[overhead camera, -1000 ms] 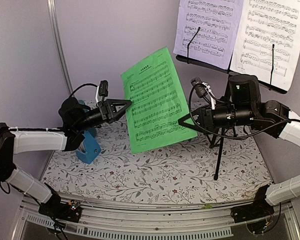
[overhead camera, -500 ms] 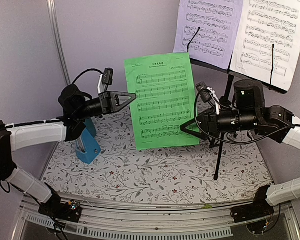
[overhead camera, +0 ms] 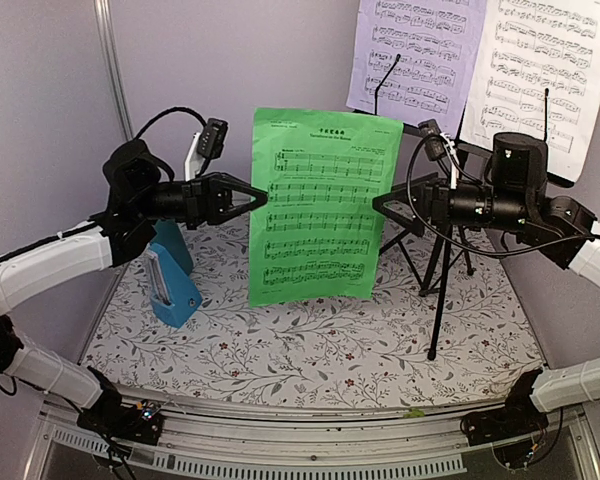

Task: Set up the instrument practice props
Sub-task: Pass from the right arm to the left, then pass from the left arm to the right

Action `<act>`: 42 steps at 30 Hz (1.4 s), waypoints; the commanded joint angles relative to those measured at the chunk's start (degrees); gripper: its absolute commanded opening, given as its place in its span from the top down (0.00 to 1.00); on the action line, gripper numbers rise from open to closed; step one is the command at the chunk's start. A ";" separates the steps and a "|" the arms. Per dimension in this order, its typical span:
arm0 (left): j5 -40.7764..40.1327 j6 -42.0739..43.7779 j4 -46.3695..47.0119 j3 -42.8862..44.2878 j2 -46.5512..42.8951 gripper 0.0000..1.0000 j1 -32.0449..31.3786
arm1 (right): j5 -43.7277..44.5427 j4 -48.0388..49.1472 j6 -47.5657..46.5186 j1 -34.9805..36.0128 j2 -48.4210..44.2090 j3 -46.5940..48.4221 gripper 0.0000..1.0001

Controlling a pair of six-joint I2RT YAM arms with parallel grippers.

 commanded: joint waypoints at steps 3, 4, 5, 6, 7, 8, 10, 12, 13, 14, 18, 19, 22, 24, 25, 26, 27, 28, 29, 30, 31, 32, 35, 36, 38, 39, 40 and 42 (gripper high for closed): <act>0.31 6.30 -9.69 2.82 -3.66 1.00 -0.78 | -8.46 6.35 -0.94 -1.55 1.94 2.87 0.13; 0.33 6.36 -10.01 3.07 -3.74 1.00 -0.80 | -8.68 6.95 -0.93 -1.55 1.95 2.85 0.13; 0.38 6.36 -10.20 3.18 -3.82 1.00 -0.79 | -8.73 7.49 -0.78 -1.53 1.95 2.81 0.13; 0.64 6.44 -10.28 3.21 -3.84 1.00 -0.88 | -9.01 7.95 -0.72 -1.56 1.99 2.87 0.14; 0.92 6.58 -10.63 3.29 -3.84 1.00 -0.87 | -9.25 8.48 -0.61 -1.56 2.02 2.88 0.14; 1.05 6.69 -10.86 3.36 -3.84 1.00 -0.85 | -9.51 9.14 -0.52 -1.58 2.03 2.88 0.15; 1.60 6.60 -10.81 3.51 -3.91 1.00 -0.97 | -9.98 10.41 -0.41 -1.64 2.18 2.67 0.16; 1.69 6.70 -11.06 3.79 -4.16 1.00 -1.07 | -10.01 11.56 -0.40 -1.58 2.65 2.59 0.17; 1.67 6.97 -11.45 4.18 -4.46 1.00 -1.15 | -10.01 12.13 -0.40 -1.63 2.91 2.61 0.18; 1.54 7.42 -12.14 4.46 -4.58 1.00 -1.16 | -10.08 12.73 -0.40 -1.69 3.24 2.66 0.18; 0.96 8.70 -14.50 5.20 -4.99 1.00 -1.16 | -12.14 15.81 0.89 -1.74 4.00 2.65 0.25; 0.83 8.81 -14.69 5.29 -5.05 1.00 -1.16 | -12.46 16.24 1.34 -1.74 4.12 2.68 0.26; 0.39 9.08 -14.98 5.32 -5.40 1.00 -1.14 | -12.42 16.52 1.83 -1.71 3.95 2.83 0.31; 0.21 9.02 -15.20 5.32 -5.59 1.00 -1.11 | -12.11 16.54 1.97 -1.69 3.44 2.81 0.34; 0.16 9.04 -15.14 5.32 -5.60 1.00 -1.15 | -12.00 16.57 1.97 -1.73 3.18 2.80 0.35; 0.00 9.01 -15.04 5.29 -5.67 1.00 -1.16 | -12.04 16.77 2.17 -1.74 3.04 2.81 0.38; -0.17 8.95 -14.88 5.18 -5.76 1.00 -1.16 | -12.42 17.07 2.35 -1.75 2.93 2.80 0.40; -0.19 8.81 -14.57 5.15 -5.86 1.00 -1.16 | -12.81 17.26 2.68 -1.70 2.96 2.79 0.41; -0.19 8.41 -14.14 5.15 -5.94 1.00 -1.16 | -13.19 17.40 2.96 -1.74 3.00 2.72 0.43; -0.19 8.13 -13.80 5.14 -6.07 1.00 -1.16 | -13.57 17.53 3.12 -1.75 3.10 2.57 0.44; -0.07 7.89 -13.38 5.14 -6.19 1.00 -1.23 | -13.74 17.63 3.32 -1.72 3.17 2.45 0.44; 0.02 7.71 -13.06 5.19 -6.41 1.00 -1.31 | -13.82 17.66 3.36 -1.78 3.21 2.22 0.44; 0.15 7.07 -12.29 5.14 -7.10 1.00 -1.63 | -13.85 18.41 3.68 -1.73 3.18 1.27 0.44; 0.20 6.90 -12.19 5.19 -7.28 1.00 -1.79 | -14.17 18.98 4.08 -1.74 3.10 0.87 0.44; 0.27 6.89 -12.17 5.23 -7.51 1.00 -2.09 | -14.92 20.54 4.92 -1.74 3.17 0.47 0.44; 0.20 6.89 -12.12 5.24 -7.65 1.00 -2.19 | -15.34 21.30 5.28 -1.76 3.29 0.47 0.44; 0.06 6.89 -12.10 5.23 -7.78 1.00 -2.17 | -15.76 21.86 5.82 -1.74 3.46 -0.19 0.44; -0.22 6.97 -12.28 5.45 -7.93 1.00 -2.19 | -16.21 22.38 6.30 -1.70 3.81 -0.86 0.45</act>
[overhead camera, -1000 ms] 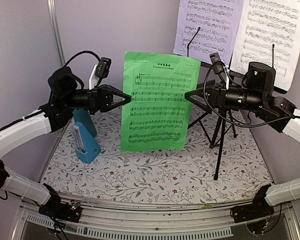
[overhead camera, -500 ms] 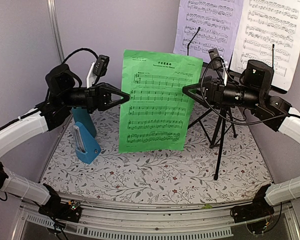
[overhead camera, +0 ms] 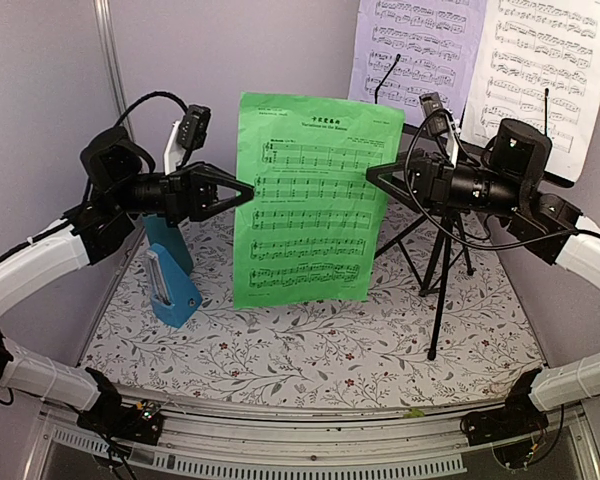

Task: Set up the instrument practice props
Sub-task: Pass from the left arm to the right

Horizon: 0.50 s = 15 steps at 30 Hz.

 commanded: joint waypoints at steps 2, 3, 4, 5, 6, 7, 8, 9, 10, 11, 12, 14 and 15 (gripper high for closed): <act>-0.42 -0.36 1.20 1.37 -1.29 1.00 -0.71 | -2.68 3.74 2.18 -0.22 0.28 -1.69 0.47; -0.64 -0.34 1.16 1.41 -1.33 1.00 -0.71 | -2.96 3.84 2.29 -0.27 0.46 -1.67 0.49; -0.83 -0.26 1.10 1.49 -1.45 1.00 -0.71 | -3.41 3.93 2.51 -0.21 0.68 -1.68 0.52; -1.03 -0.16 1.09 1.53 -1.50 1.00 -0.71 | -3.87 3.92 2.62 -0.25 0.79 -1.63 0.56; -1.10 -0.06 1.10 1.66 -1.51 1.00 -0.66 | -4.09 3.94 2.80 -0.27 0.84 -1.65 0.57; -1.20 0.05 1.00 1.79 -1.46 1.00 -0.69 | -4.15 3.94 2.90 -0.28 0.78 -1.70 0.58; -1.35 0.17 0.78 1.94 -1.36 1.00 -0.70 | -4.23 3.93 3.02 -0.22 0.64 -1.74 0.59; -1.60 0.29 0.65 2.02 -1.33 1.00 -0.71 | -4.42 3.94 3.09 -0.30 0.48 -1.77 0.61; -1.90 0.43 0.58 2.09 -1.33 1.00 -0.71 | -4.64 3.92 3.18 -0.24 0.42 -1.87 0.61; -2.27 0.52 0.54 2.20 -1.25 1.00 -0.71 | -5.04 3.94 3.44 -0.23 0.33 -1.87 0.62; -2.56 0.59 0.54 2.30 -1.18 1.00 -0.71 | -5.34 3.93 3.57 -0.27 0.32 -1.93 0.62; -3.10 0.65 0.46 2.56 -1.03 1.00 -0.71 | -5.42 3.91 3.85 -0.29 0.04 -2.08 0.64; -3.29 0.71 0.49 2.59 -0.94 1.00 -0.66 | -5.54 3.94 3.97 -0.26 -0.19 -2.10 0.65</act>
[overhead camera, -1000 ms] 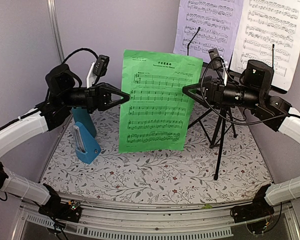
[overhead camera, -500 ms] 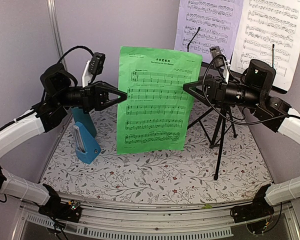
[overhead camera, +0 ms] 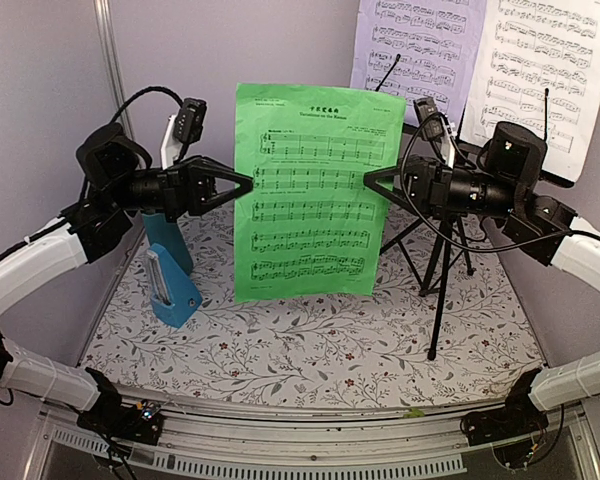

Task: Set up the instrument practice props
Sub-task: Pass from the left arm to the right

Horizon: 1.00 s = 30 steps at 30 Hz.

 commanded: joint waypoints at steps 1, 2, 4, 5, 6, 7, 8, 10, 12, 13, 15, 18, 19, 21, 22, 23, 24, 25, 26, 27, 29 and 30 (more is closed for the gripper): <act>-1.65 0.59 0.41 1.68 -0.48 1.00 -0.50 | -1.64 1.44 1.08 -0.20 -0.96 -0.79 0.65; -1.77 0.61 0.41 1.74 -0.40 1.00 -0.51 | -1.66 1.38 1.15 -0.23 -1.13 -0.80 0.65; -1.89 0.51 0.42 1.87 -0.17 1.00 -0.51 | -1.60 1.43 1.30 -0.28 -1.43 -0.76 0.67; -1.87 0.54 0.39 2.00 -0.13 1.00 -0.51 | -1.52 1.39 1.34 -0.27 -1.50 -0.64 0.68; -1.89 0.57 0.36 2.11 -0.05 1.00 -0.47 | -1.47 1.34 1.41 -0.26 -1.54 -0.53 0.69; -1.97 0.57 0.29 2.20 0.03 1.00 -0.50 | -1.39 1.28 1.48 -0.27 -1.61 -0.37 0.72; -2.05 0.57 0.21 2.31 0.05 1.00 -0.46 | -1.26 1.21 1.65 -0.28 -1.69 -0.14 0.73; -2.27 0.67 -0.13 2.55 0.13 1.00 -0.46 | -0.55 0.31 1.94 -0.29 -1.88 0.02 0.76; -2.96 1.15 -0.99 2.89 0.20 1.00 -0.50 | 0.07 -1.07 1.75 -0.24 -2.10 1.86 0.80; -3.52 1.34 -1.61 3.13 0.34 1.00 -0.49 | 0.42 -1.72 1.65 -0.31 -2.23 2.44 0.85; -4.60 1.63 -2.68 3.63 0.84 1.00 -0.51 | 1.38 -3.12 1.41 -0.26 -2.48 3.40 0.91; -7.03 2.04 -4.06 4.26 1.48 1.00 -0.51 | 2.99 -5.35 0.97 -0.29 -2.75 4.88 1.00; -7.79 2.19 -4.64 4.45 1.67 1.00 -0.47 | 3.57 -6.20 0.85 -0.26 -2.84 5.34 1.00; -9.77 2.74 -5.87 4.89 2.01 1.00 -0.57 | 4.64 -7.65 0.53 -0.29 -3.11 6.15 1.00; -10.98 2.97 -6.63 5.13 2.06 1.00 -0.59 | 5.17 -8.27 0.41 -0.27 -3.32 6.53 1.00; -12.41 3.38 -7.33 5.31 2.19 0.94 -0.60 | 5.71 -9.03 0.19 -0.26 -3.46 6.99 1.00; -13.93 3.71 -8.11 5.50 2.24 0.89 -0.60 | 6.23 -9.77 -0.07 -0.20 -3.62 7.45 1.00; -15.36 3.95 -8.92 5.70 2.36 0.86 -0.66 | 6.86 -10.46 -0.21 -0.26 -3.81 7.98 1.00; -17.54 4.30 -9.57 5.93 2.57 0.79 -0.68 | 7.34 -11.69 -0.51 -0.23 -3.86 8.59 1.00; -19.14 4.42 -10.12 6.13 2.66 0.70 -0.73 | 8.03 -12.88 -0.78 -0.20 -3.84 9.39 1.00; -22.04 4.93 -10.58 6.37 2.86 0.59 -0.96 | 9.53 -15.31 -1.31 -0.25 -3.60 11.23 1.00; -23.65 5.29 -10.87 6.36 2.77 0.53 -1.17 | 10.12 -16.57 -1.49 -0.30 -3.43 12.22 1.00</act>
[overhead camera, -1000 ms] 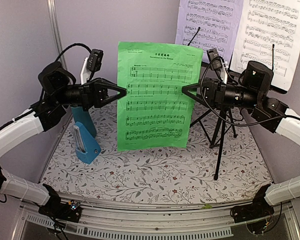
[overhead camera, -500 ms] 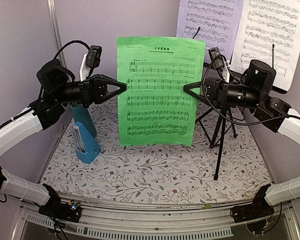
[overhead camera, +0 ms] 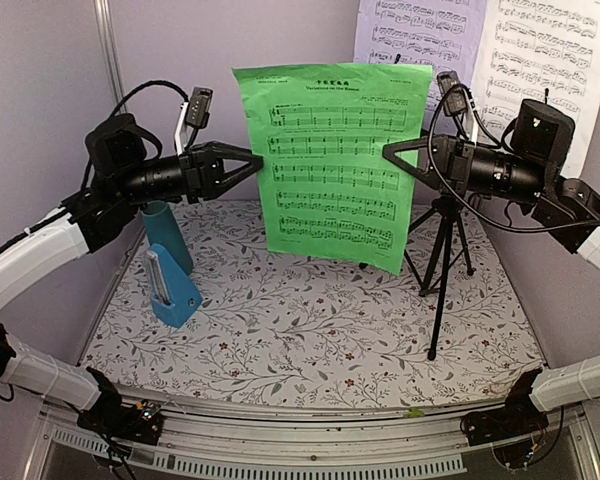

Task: Set up the instrument practice props
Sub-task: Pass from the left arm to the right, then adjust the music stand at the center of the board.

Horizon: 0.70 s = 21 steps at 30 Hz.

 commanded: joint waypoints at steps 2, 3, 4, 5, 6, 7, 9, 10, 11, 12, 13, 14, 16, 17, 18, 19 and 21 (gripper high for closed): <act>-11.59 2.96 -3.18 1.34 0.13 0.45 -1.41 | 5.05 -7.20 -1.99 -0.27 -0.77 5.64 1.00; -14.08 3.66 -3.21 0.98 -0.39 0.42 -1.83 | 5.87 -8.17 -2.25 -0.26 -0.77 6.17 1.00; -16.76 4.34 -3.17 0.51 -1.03 0.40 -2.24 | 6.57 -9.03 -2.60 -0.27 -0.83 6.60 1.00; -19.17 5.02 -2.82 -0.17 -1.84 0.40 -2.54 | 7.24 -9.82 -2.94 -0.31 -0.87 7.16 1.00; -21.19 5.47 -2.14 -0.94 -2.58 0.38 -2.78 | 8.32 -10.55 -3.43 -0.29 -0.95 7.69 1.00; -22.84 5.80 -1.26 -1.71 -3.45 0.37 -2.92 | 8.96 -11.18 -3.72 -0.23 -1.09 8.23 1.00; -26.72 6.69 -0.30 -2.85 -4.83 0.37 -3.41 | 10.17 -12.17 -4.53 -0.31 -1.41 9.52 1.00; -27.95 7.06 0.22 -3.28 -5.43 0.37 -3.67 | 10.88 -12.66 -4.79 -0.36 -1.52 10.42 1.00; -28.87 7.16 0.55 -3.52 -5.69 0.37 -3.84 | 11.62 -13.26 -5.27 -0.36 -1.49 11.23 1.00; -29.64 7.37 0.82 -3.64 -6.00 0.37 -4.17 | 12.34 -13.96 -5.61 -0.35 -1.49 12.25 1.00; -30.58 7.63 1.16 -3.92 -6.27 0.37 -4.61 | 13.19 -14.60 -6.07 -0.31 -1.41 13.18 1.00; -31.37 7.95 1.52 -4.12 -6.41 0.37 -5.28 | 14.00 -15.23 -6.36 -0.31 -1.38 14.03 1.00; -32.84 8.11 2.24 -4.27 -6.53 0.37 -6.49 | 15.66 -16.20 -7.24 -0.27 -1.55 15.39 1.00; -33.66 8.22 2.42 -4.14 -6.41 0.37 -7.16 | 16.41 -16.41 -7.51 -0.31 -1.85 15.90 1.00; -34.50 8.47 2.60 -3.92 -6.32 0.37 -8.07 | 17.18 -16.46 -8.02 -0.35 -2.17 16.30 1.00; -36.13 8.69 2.58 -3.53 -6.13 0.37 -8.96 | 17.84 -16.55 -8.34 -0.29 -2.56 16.80 1.00; -38.64 9.05 3.01 -3.02 -5.73 0.36 -11.03 | 19.30 -16.96 -9.25 -0.31 -3.14 18.01 1.00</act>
